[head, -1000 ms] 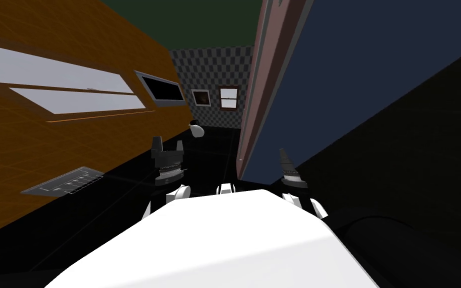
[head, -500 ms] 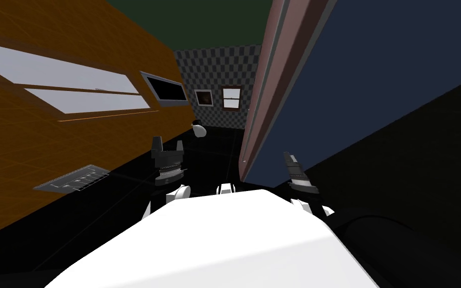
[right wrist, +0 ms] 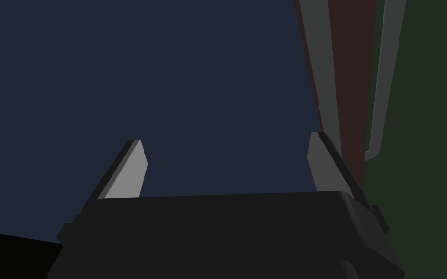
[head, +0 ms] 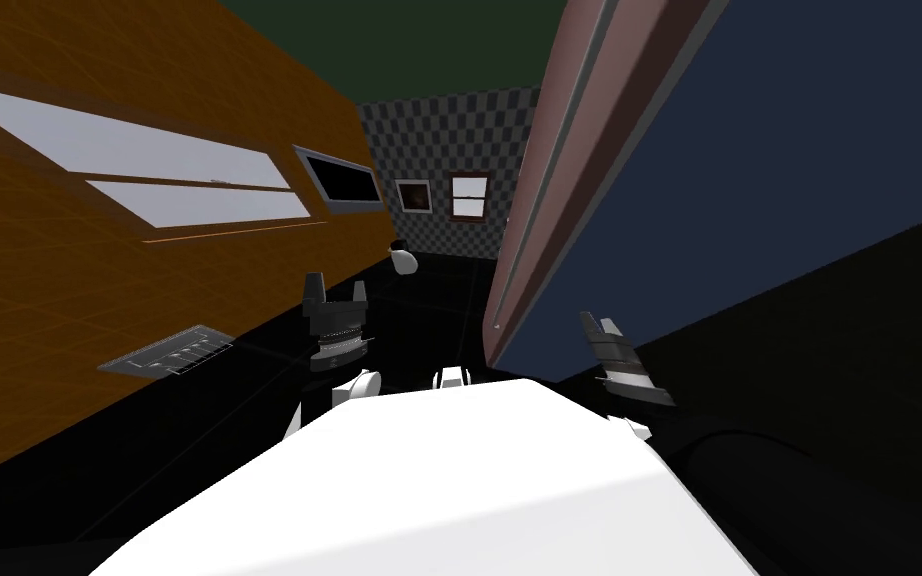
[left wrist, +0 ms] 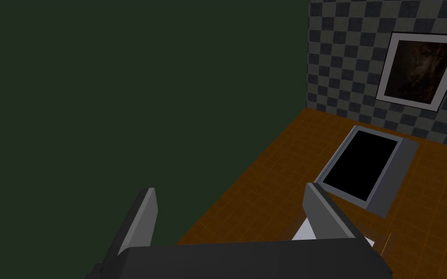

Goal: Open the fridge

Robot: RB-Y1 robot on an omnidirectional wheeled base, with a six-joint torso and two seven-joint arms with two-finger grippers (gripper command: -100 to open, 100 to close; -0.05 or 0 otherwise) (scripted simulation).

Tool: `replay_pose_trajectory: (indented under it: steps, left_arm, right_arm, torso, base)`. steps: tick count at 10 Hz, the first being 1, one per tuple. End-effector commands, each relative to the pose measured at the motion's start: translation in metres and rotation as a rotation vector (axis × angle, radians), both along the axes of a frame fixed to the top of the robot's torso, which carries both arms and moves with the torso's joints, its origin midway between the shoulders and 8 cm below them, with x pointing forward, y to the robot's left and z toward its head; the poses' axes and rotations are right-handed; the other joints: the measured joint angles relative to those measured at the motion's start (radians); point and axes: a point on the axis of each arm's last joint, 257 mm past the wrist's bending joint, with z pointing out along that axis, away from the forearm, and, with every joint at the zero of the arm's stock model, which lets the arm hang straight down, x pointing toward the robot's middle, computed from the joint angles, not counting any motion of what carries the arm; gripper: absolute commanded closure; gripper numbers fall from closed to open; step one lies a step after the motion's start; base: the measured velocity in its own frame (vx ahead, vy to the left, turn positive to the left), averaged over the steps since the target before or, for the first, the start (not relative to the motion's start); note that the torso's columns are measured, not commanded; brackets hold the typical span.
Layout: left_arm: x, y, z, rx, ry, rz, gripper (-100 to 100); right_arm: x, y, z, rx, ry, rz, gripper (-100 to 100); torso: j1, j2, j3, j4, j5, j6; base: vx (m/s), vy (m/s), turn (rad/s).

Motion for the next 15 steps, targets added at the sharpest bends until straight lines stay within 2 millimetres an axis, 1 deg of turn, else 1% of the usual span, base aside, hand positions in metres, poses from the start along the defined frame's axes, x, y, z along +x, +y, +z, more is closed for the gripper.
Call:
replay_pose_trajectory:
  steps: [1, 2, 3, 4, 5, 6, 7, 8, 9, 10, 11, 12, 13, 14, 15]
  left_arm:
    - [0.000, 0.000, 0.000, 0.000, 0.000, 0.000, 0]
    - [0.000, 0.000, 0.000, 0.000, 0.000, 0.000, 0]
    - [0.000, 0.000, 0.000, 0.000, 0.000, 0.000, 0]
    - [0.000, 0.000, 0.000, 0.000, 0.000, 0.000, 0]
    - [0.000, 0.000, 0.000, 0.000, 0.000, 0.000, 0]
    - [0.000, 0.000, 0.000, 0.000, 0.000, 0.000, 0]
    - [0.000, 0.000, 0.000, 0.000, 0.000, 0.000, 0]
    - [0.000, 0.000, 0.000, 0.000, 0.000, 0.000, 0]
    - [0.000, 0.000, 0.000, 0.000, 0.000, 0.000, 0]
    - [0.000, 0.000, 0.000, 0.000, 0.000, 0.000, 0]
    - [0.000, 0.000, 0.000, 0.000, 0.000, 0.000, 0]
    - [0.000, 0.000, 0.000, 0.000, 0.000, 0.000, 0]
    - [0.000, 0.000, 0.000, 0.000, 0.000, 0.000, 0]
    - [0.000, 0.000, 0.000, 0.000, 0.000, 0.000, 0]
    - [0.000, 0.000, 0.000, 0.000, 0.000, 0.000, 0]
  right_arm:
    - [-0.018, -0.020, -0.002, -0.110, 0.061, -0.072, -100]
    - [-0.018, -0.020, -0.002, -0.130, 0.065, -0.079, -100]
    - [-0.031, -0.034, -0.001, -0.192, 0.105, -0.120, -100]
    - [-0.031, -0.034, -0.001, -0.209, 0.109, -0.126, -100]
    - [-0.043, -0.048, 0.001, -0.269, 0.149, -0.164, -100]
    - [-0.043, -0.048, 0.001, -0.290, 0.154, -0.172, -100]
    - [-0.056, -0.061, 0.004, -0.351, 0.194, -0.208, -100]
    - [-0.056, -0.061, 0.004, -0.372, 0.199, -0.216, -100]
    - [-0.069, -0.074, 0.007, -0.434, 0.240, -0.251, -100]
    - [-0.069, -0.074, 0.007, -0.455, 0.245, -0.258, -100]
    - [-0.082, -0.087, 0.012, -0.516, 0.286, -0.292, -100]
    - [-0.082, -0.087, 0.012, -0.538, 0.291, -0.299, -100]
    - [-0.095, -0.099, 0.018, -0.597, 0.332, -0.331, -100]
    - [-0.095, -0.099, 0.018, -0.620, 0.338, -0.337, -100]
    - [-0.108, -0.110, 0.025, -0.679, 0.378, -0.367, -100]
  torso:
    - [-0.002, 0.001, 0.000, 0.000, 0.000, 0.000]
    - [-0.002, 0.000, 0.000, 0.000, -0.001, 0.000]
    - [-0.003, 0.001, 0.000, 0.000, -0.001, 0.000]
    - [-0.002, 0.001, 0.000, 0.000, -0.001, 0.000]
    - [-0.003, 0.001, 0.001, 0.000, -0.001, 0.000]
    - [-0.001, 0.001, 0.000, 0.000, 0.000, 0.000]
    - [-0.002, 0.000, 0.000, 0.000, -0.001, 0.000]
    - [-0.002, 0.000, 0.000, 0.000, 0.000, 0.000]
    - [-0.002, 0.000, 0.000, 0.000, 0.000, 0.000]
    - [-0.002, 0.000, 0.000, 0.000, 0.000, 0.000]
    - [-0.003, 0.001, 0.000, 0.000, -0.001, 0.000]
    - [-0.002, 0.001, 0.001, 0.000, -0.001, 0.000]
    - [-0.002, 0.001, 0.001, 0.000, -0.001, 0.000]
    - [-0.001, 0.000, 0.000, 0.000, 0.000, 0.000]
    - [-0.002, 0.001, 0.000, 0.000, 0.000, 0.000]
  base:
    - [0.075, 0.076, 0.075]
    - [0.063, 0.065, 0.048]
    - [0.068, 0.081, 0.096]
    - [0.061, 0.064, 0.029]
    - [0.064, 0.081, 0.073]
    - [0.065, 0.066, 0.038]
    - [0.082, 0.077, 0.086]
    - [0.069, 0.076, 0.040]
    - [0.078, 0.074, 0.090]
    - [0.072, 0.055, 0.031]
    - [0.065, 0.061, 0.092]
    - [0.059, 0.066, 0.035]
    - [0.080, 0.088, 0.082]
    - [0.065, 0.067, 0.033]
    - [0.084, 0.087, 0.075]
